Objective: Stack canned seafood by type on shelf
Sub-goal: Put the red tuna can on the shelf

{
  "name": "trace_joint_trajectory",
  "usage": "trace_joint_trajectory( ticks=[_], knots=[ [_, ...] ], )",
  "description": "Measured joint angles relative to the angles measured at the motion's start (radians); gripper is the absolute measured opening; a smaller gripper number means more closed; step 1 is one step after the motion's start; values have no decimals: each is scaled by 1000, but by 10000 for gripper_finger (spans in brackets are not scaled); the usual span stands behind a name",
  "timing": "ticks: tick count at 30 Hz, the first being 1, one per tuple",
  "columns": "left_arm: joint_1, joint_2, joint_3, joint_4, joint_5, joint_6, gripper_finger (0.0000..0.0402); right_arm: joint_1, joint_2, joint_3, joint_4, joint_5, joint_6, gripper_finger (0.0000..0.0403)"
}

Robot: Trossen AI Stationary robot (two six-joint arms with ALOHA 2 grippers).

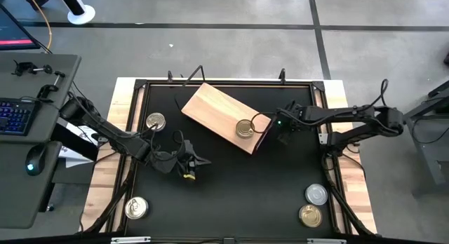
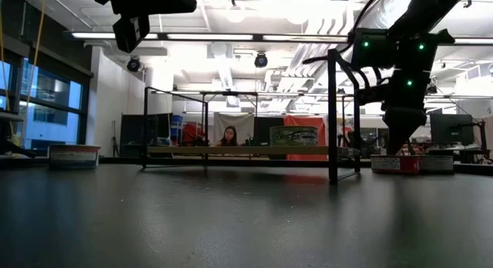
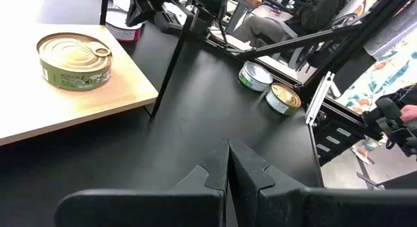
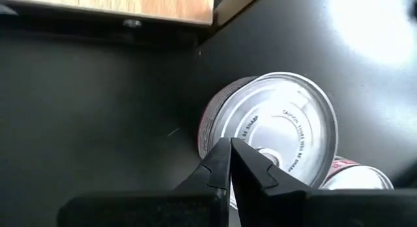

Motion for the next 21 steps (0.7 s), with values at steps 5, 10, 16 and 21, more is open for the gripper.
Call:
trace_joint_trajectory(
  ticks=[5,10,16,21],
  knots=[
    [0,0,0,-1,0,0,0,0,51,6,5,-9,-5,0],
    [0,0,0,-1,0,-10,0,3,44,5,3,-18,-5,0],
    [0,0,0,-1,0,-9,0,26,-2,1,-5,-107,19,0],
    [0,0,0,-1,0,-4,0,48,-43,0,-41,-200,101,0]
  ],
)
